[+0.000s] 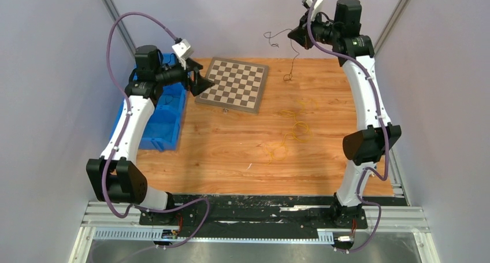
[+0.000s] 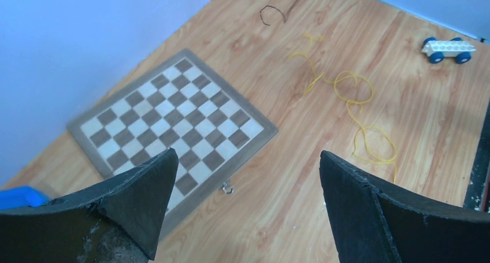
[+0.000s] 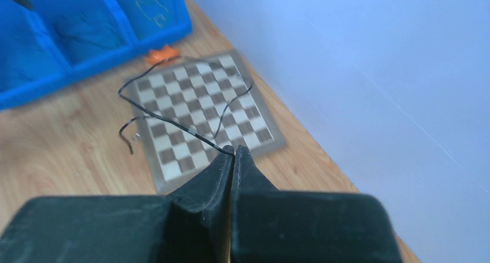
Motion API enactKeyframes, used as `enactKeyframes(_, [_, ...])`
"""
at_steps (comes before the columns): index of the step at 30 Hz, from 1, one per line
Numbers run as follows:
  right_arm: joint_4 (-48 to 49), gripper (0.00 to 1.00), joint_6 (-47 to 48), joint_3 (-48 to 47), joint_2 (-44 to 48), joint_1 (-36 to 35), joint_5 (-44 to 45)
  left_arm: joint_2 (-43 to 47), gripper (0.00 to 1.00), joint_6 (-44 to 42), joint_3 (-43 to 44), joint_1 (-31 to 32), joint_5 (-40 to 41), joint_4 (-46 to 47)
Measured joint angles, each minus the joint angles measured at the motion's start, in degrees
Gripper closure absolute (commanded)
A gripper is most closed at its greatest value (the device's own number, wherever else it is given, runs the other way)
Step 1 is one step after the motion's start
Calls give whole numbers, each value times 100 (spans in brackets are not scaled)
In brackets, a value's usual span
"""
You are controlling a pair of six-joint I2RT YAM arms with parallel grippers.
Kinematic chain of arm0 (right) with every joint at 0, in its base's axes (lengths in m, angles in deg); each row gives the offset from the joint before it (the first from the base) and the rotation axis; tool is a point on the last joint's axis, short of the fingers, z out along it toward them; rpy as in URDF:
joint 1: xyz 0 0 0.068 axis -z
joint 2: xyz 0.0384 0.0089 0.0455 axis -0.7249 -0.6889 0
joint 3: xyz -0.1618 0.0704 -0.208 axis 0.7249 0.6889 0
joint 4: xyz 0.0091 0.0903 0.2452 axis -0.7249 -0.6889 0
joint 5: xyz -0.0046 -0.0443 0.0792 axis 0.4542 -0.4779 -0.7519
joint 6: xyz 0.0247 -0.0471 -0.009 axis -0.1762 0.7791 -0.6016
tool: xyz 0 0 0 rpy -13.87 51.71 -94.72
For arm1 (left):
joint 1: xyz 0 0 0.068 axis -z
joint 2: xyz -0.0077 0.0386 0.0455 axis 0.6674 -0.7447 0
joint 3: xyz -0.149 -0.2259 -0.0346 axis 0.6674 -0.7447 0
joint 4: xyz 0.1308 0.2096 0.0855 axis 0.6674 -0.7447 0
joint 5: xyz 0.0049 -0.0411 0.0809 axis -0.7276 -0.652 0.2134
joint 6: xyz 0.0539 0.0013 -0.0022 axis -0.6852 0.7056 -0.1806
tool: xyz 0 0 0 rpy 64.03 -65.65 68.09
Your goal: Untangle the cables
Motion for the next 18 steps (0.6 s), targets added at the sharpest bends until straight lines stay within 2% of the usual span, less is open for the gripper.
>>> enactKeyframes(5, [229,100,-448,-133,24,-219,-608,-33,1,199,354,378,-201,378])
enactKeyframes(11, [293,100,-210,376,195,-990,-852,-238,18,262,1709,1045,-417,321])
enactKeyframes(13, [284,100,-72,592,251,-1255,-881,-293,26,297,2035,1209,-463,223])
enactKeyframes(15, [269,100,-7,667,254,-1482,-922,-308,40,378,2116,1329,-498,175])
enactKeyframes(16, [262,100,7,673,254,-1600,-946,-319,52,415,2100,1381,-535,144])
enactKeyframes(17, [262,100,7,673,254,-1661,-973,-337,57,481,2059,1410,-560,138])
enactKeyframes(18, [269,100,-2,671,258,-1707,-1008,-341,70,501,1978,1432,-588,138])
